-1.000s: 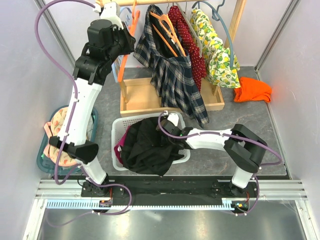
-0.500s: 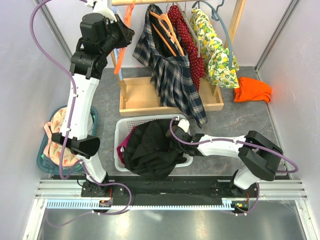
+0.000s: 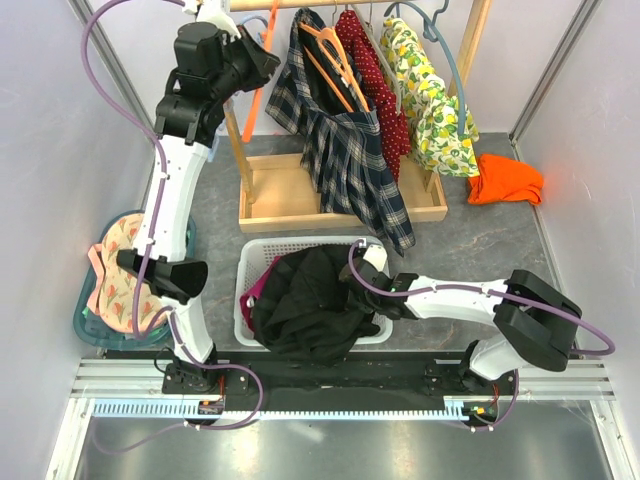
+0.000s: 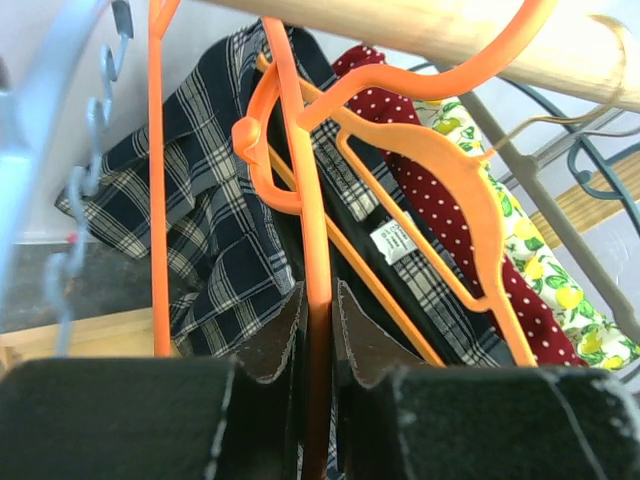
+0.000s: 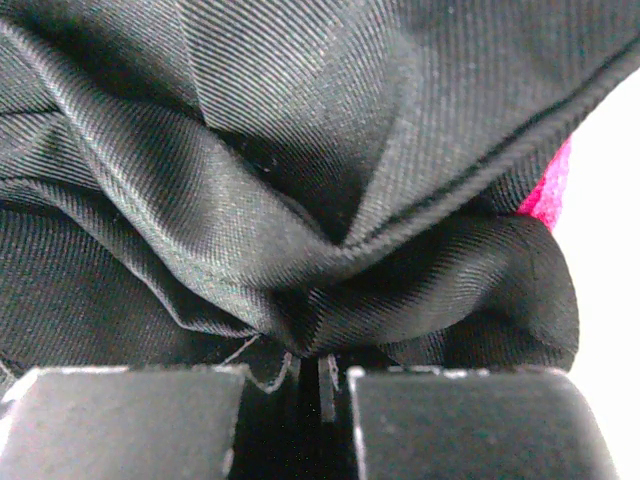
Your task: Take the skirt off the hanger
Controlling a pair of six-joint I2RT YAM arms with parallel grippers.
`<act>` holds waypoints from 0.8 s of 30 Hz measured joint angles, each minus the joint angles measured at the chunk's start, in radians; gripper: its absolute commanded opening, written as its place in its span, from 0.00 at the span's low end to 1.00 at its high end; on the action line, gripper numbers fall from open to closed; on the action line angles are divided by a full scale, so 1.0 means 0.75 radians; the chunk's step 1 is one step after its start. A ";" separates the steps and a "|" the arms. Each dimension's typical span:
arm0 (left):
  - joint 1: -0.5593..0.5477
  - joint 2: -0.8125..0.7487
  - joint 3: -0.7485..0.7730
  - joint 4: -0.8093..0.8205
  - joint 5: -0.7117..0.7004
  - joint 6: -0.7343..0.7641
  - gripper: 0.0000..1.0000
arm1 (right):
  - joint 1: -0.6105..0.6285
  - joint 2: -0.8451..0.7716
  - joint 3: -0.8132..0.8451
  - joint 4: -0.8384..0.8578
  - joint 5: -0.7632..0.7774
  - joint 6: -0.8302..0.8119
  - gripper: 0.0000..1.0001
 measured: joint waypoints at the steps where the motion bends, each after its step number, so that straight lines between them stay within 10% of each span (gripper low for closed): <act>1: 0.003 0.014 0.004 0.003 0.007 -0.010 0.02 | 0.003 -0.006 -0.003 -0.011 0.000 0.001 0.00; 8: 0.085 0.064 0.021 0.038 0.136 -0.101 0.02 | 0.012 -0.026 -0.002 -0.064 0.007 0.008 0.00; 12: 0.162 0.063 0.001 0.049 0.243 -0.155 0.27 | 0.014 -0.031 0.022 -0.127 0.023 0.011 0.03; 17: 0.223 0.060 -0.040 0.093 0.347 -0.209 0.90 | 0.022 -0.065 0.080 -0.304 0.115 -0.004 0.38; 24: 0.240 -0.026 -0.095 0.089 0.427 -0.242 1.00 | 0.022 -0.093 0.296 -0.584 0.313 -0.088 0.73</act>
